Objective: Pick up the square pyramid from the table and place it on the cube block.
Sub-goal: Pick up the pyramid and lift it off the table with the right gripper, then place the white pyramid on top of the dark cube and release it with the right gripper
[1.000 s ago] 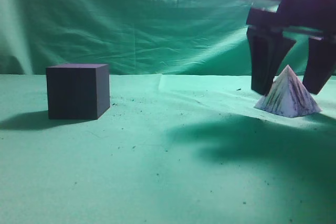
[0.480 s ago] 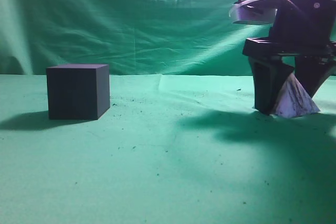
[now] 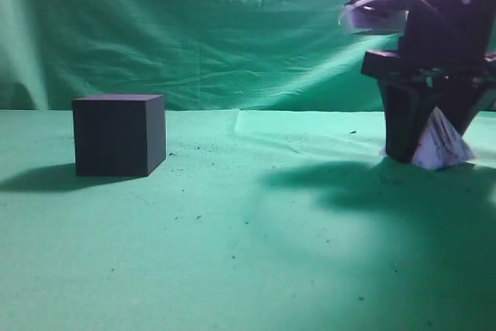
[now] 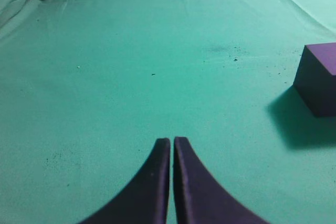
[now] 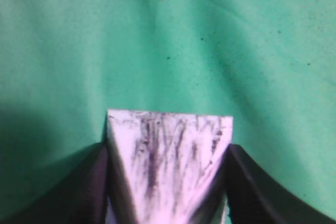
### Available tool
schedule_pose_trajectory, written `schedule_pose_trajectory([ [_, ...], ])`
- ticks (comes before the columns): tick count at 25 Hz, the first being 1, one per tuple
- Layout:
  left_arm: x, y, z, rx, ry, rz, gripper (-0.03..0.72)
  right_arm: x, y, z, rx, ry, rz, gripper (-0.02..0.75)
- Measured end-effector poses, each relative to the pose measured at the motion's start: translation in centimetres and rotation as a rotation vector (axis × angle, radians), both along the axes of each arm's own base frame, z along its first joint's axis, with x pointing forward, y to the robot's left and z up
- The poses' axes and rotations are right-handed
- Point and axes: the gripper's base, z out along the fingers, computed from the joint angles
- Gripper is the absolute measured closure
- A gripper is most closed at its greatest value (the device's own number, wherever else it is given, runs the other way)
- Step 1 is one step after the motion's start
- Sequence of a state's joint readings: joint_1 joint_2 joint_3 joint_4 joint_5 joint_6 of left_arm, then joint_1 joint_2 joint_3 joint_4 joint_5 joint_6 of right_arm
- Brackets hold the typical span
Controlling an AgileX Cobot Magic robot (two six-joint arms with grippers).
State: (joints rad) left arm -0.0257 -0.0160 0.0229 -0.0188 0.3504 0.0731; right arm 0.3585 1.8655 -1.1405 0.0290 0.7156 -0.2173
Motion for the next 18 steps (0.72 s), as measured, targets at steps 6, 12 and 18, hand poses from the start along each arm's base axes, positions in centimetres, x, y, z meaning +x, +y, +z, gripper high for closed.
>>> schedule_pose_trajectory([
  [6,0.0,0.0,0.0,0.000,0.000,0.000,0.688,1.6,0.4,6.7,0.002,-0.093,0.019,0.325],
  [12,0.0,0.0,0.0,0.000,0.000,0.000,0.688,1.0,4.3,14.2,0.024,-0.176,0.126,0.325],
  [18,0.0,0.0,0.0,0.000,0.000,0.000,0.688,-3.8,13.4,16.4,0.102,-0.228,0.357,0.325],
])
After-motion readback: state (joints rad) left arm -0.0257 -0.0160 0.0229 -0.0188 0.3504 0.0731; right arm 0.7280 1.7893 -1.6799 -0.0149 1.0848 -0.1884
